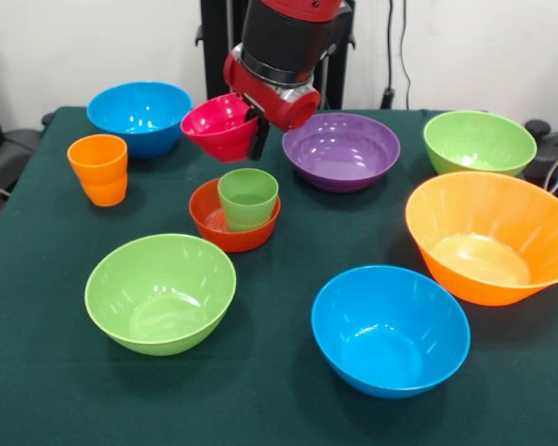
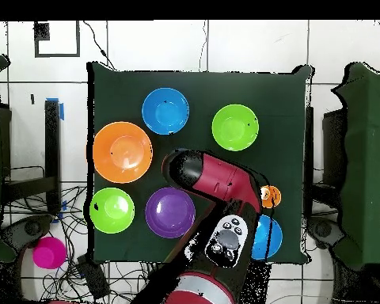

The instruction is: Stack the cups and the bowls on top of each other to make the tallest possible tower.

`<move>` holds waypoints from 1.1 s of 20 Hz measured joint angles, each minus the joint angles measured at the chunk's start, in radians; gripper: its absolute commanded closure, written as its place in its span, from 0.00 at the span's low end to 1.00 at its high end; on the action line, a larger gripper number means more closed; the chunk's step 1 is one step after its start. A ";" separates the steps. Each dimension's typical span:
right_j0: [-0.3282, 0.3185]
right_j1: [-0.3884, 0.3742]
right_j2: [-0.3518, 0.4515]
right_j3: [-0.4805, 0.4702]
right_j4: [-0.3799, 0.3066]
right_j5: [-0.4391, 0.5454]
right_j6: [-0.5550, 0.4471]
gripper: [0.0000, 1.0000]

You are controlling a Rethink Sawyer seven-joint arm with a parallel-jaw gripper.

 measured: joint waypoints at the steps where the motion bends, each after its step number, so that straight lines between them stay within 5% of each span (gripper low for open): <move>1: 0.000 0.000 0.000 0.000 0.000 -0.005 0.000 1.00; 22: 0.000 0.017 0.022 -0.002 0.030 -0.074 0.000 1.00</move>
